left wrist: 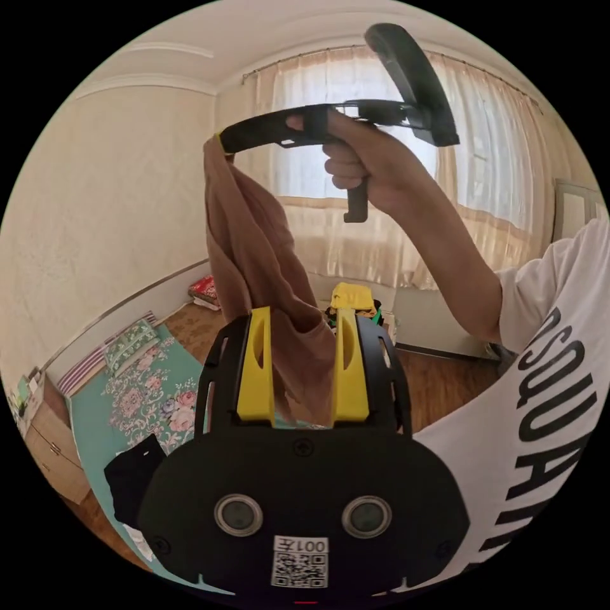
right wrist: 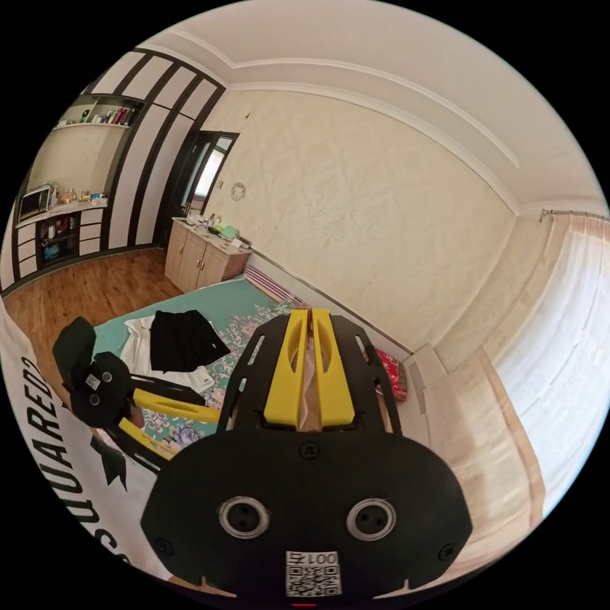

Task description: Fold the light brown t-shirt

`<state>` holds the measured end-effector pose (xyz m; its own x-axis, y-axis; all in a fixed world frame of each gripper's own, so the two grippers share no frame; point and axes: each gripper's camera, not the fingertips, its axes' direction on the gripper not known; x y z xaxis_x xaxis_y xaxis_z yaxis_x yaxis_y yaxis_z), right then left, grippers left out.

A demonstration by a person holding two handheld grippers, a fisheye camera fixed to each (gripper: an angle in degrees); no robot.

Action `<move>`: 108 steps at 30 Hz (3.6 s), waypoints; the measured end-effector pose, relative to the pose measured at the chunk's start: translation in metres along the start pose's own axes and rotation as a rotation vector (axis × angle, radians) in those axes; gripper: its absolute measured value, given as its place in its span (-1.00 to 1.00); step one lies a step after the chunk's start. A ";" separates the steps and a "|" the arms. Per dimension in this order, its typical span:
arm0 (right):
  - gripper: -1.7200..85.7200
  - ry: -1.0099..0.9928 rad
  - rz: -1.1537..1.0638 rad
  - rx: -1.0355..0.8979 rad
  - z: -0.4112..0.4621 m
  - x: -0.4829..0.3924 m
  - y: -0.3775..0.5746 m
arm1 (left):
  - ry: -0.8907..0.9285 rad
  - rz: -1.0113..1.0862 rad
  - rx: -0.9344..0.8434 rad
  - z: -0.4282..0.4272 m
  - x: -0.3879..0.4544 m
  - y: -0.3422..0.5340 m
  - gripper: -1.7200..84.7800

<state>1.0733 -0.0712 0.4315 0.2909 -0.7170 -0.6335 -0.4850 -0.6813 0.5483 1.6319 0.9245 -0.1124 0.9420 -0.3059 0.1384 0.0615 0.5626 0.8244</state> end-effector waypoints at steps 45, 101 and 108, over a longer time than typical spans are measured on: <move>-0.95 -0.941 0.783 -0.578 0.131 0.057 0.459 | 0.506 -0.261 -0.601 0.186 -0.181 0.067 -0.98; -0.94 -0.719 0.414 -1.106 0.327 -0.253 0.932 | 0.169 -0.268 -1.059 0.900 -0.222 0.419 -0.98; -0.93 -0.795 0.459 -1.110 0.326 -0.292 0.953 | 0.340 -0.384 -1.041 0.928 -0.284 0.479 -0.94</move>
<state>0.2579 -0.4630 0.9608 -0.4197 -0.8817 -0.2157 0.5802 -0.4433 0.6833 1.0880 0.5681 0.7529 0.8327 -0.4602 -0.3079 0.4555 0.8855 -0.0914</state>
